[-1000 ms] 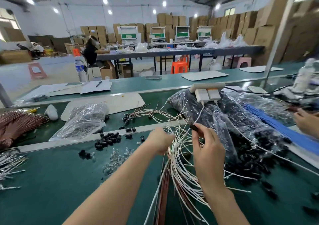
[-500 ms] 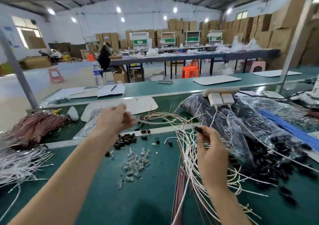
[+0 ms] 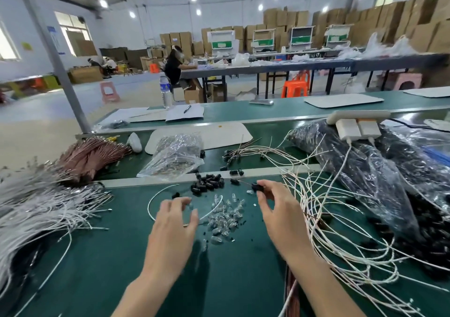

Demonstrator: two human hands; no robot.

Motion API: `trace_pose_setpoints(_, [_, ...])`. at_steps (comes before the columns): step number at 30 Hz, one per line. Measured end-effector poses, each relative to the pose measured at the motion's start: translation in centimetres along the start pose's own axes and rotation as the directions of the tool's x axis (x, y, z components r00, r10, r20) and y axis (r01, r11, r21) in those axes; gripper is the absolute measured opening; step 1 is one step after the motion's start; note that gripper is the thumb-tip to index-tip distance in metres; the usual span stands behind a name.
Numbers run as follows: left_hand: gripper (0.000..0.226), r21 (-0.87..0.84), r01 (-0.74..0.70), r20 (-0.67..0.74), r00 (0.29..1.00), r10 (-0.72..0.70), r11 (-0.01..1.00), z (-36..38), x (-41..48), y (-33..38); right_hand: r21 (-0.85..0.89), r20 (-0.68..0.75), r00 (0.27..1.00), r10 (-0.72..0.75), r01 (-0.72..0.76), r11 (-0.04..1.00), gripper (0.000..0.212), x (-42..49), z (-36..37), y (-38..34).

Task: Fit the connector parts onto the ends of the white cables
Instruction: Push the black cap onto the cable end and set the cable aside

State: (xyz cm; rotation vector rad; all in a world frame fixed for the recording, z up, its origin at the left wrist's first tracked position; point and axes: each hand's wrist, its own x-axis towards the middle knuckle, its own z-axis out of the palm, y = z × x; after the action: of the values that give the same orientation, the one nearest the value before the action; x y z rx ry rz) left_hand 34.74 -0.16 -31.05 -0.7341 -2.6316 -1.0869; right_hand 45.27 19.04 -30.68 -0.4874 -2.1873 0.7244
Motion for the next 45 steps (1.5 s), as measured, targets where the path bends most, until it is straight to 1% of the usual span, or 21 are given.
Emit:
trace_pose_setpoints(2, [0.032,0.094,-0.077,0.025,0.997,0.075,0.993,1.8,0.9,0.7,-0.004,0.013,1.000,0.013,-0.013,1.000,0.027,-0.3,0.4,0.5])
trace_pose_setpoints(4, [0.034,0.190,-0.109,0.074,0.993,0.096,0.976,3.4,1.8,1.1,-0.018,0.027,0.999,0.023,-0.023,1.000,0.026,-0.4,0.7,0.9])
trace_pose_setpoints(6, [0.031,0.234,-0.123,0.118,0.988,0.097,0.964,4.8,2.5,1.3,-0.004,0.031,0.999,0.037,-0.037,0.999,0.025,-0.2,0.9,1.2])
trace_pose_setpoints(7, [0.028,0.218,-0.121,0.120,0.988,0.096,0.968,5.1,2.8,1.2,0.017,0.035,0.998,0.047,-0.048,0.999,0.024,-0.1,1.0,1.4])
trace_pose_setpoints(9, [0.019,0.107,-0.126,0.091,0.989,0.117,0.986,5.3,2.9,1.0,0.069,0.049,0.996,0.080,-0.083,0.994,0.022,0.2,1.1,1.7])
trace_pose_setpoints(11, [0.013,-0.081,-0.156,0.061,0.985,0.161,0.984,5.0,2.7,0.3,0.125,0.063,0.989,0.133,-0.140,0.982,0.019,0.2,1.4,2.0])
trace_pose_setpoints(12, [0.013,-0.191,-0.171,0.050,0.982,0.184,0.967,4.8,2.5,0.0,0.163,0.068,0.983,0.168,-0.177,0.971,0.018,0.2,1.4,2.1])
trace_pose_setpoints(14, [0.016,-0.380,-0.200,0.034,0.973,0.229,0.903,4.1,2.1,0.0,0.284,0.089,0.962,0.256,-0.271,0.920,0.015,0.4,1.5,2.1])
trace_pose_setpoints(16, [0.017,-0.454,-0.239,0.020,0.960,0.278,0.858,3.7,2.0,0.4,0.436,0.150,0.931,0.331,-0.363,0.823,0.012,0.8,1.4,1.9])
trace_pose_setpoints(19, [0.017,-0.451,-0.288,0.015,0.944,0.329,0.845,3.7,2.0,1.0,0.581,0.280,0.896,0.345,-0.444,0.683,0.015,1.2,1.2,1.5])
trace_pose_setpoints(22, [0.015,-0.428,-0.312,0.003,0.938,0.346,0.848,3.9,1.9,1.0,0.649,0.391,0.870,0.301,-0.493,0.580,0.023,1.2,1.1,1.3])
trace_pose_setpoints(24, [0.016,-0.437,-0.291,0.007,0.945,0.327,0.851,4.0,1.8,1.0,0.685,0.420,0.865,0.276,-0.501,0.529,0.031,1.1,1.0,1.4])
trace_pose_setpoints(26, [0.017,-0.425,-0.282,0.015,0.948,0.318,0.860,4.0,1.8,1.1,0.720,0.416,0.868,0.269,-0.496,0.485,0.038,1.1,0.9,1.4])
trace_pose_setpoints(28, [0.016,-0.396,-0.299,0.018,0.943,0.332,0.869,3.9,1.7,1.1,0.736,0.410,0.870,0.273,-0.492,0.465,0.043,1.1,0.9,1.4])
trace_pose_setpoints(31, [0.018,-0.380,-0.317,0.021,0.936,0.351,0.869,3.9,1.6,1.0,0.730,0.410,0.871,0.271,-0.492,0.474,0.048,1.1,0.9,1.2])
trace_pose_setpoints(34, [0.017,-0.375,-0.307,0.024,0.940,0.340,0.875,3.8,1.5,1.1,0.722,0.376,0.882,0.283,-0.470,0.508,0.036,0.9,1.0,1.1])
trace_pose_setpoints(36, [0.017,-0.370,-0.314,0.019,0.938,0.345,0.874,3.7,1.4,1.3,0.698,0.327,0.899,0.290,-0.437,0.568,0.025,0.8,1.2,1.2])
trace_pose_setpoints(38, [0.018,-0.359,-0.327,0.038,0.931,0.364,0.874,3.5,1.2,1.5,0.647,0.261,0.924,0.280,-0.383,0.660,0.018,0.6,1.5,1.3])
trace_pose_setpoints(41, [0.020,-0.316,-0.345,0.056,0.923,0.380,0.884,3.5,1.0,1.8,0.539,0.207,0.957,0.205,-0.286,0.792,0.019,0.2,1.9,1.3])
trace_pose_setpoints(43, [0.024,-0.294,-0.346,0.053,0.925,0.377,0.891,3.7,0.9,1.7,0.491,0.189,0.967,0.169,-0.242,0.837,0.020,0.1,2.0,1.4])
trace_pose_setpoints(45, [0.021,-0.292,-0.342,0.046,0.928,0.370,0.893,3.8,1.1,1.6,0.450,0.177,0.973,0.149,-0.214,0.867,0.022,0.1,2.0,1.6])
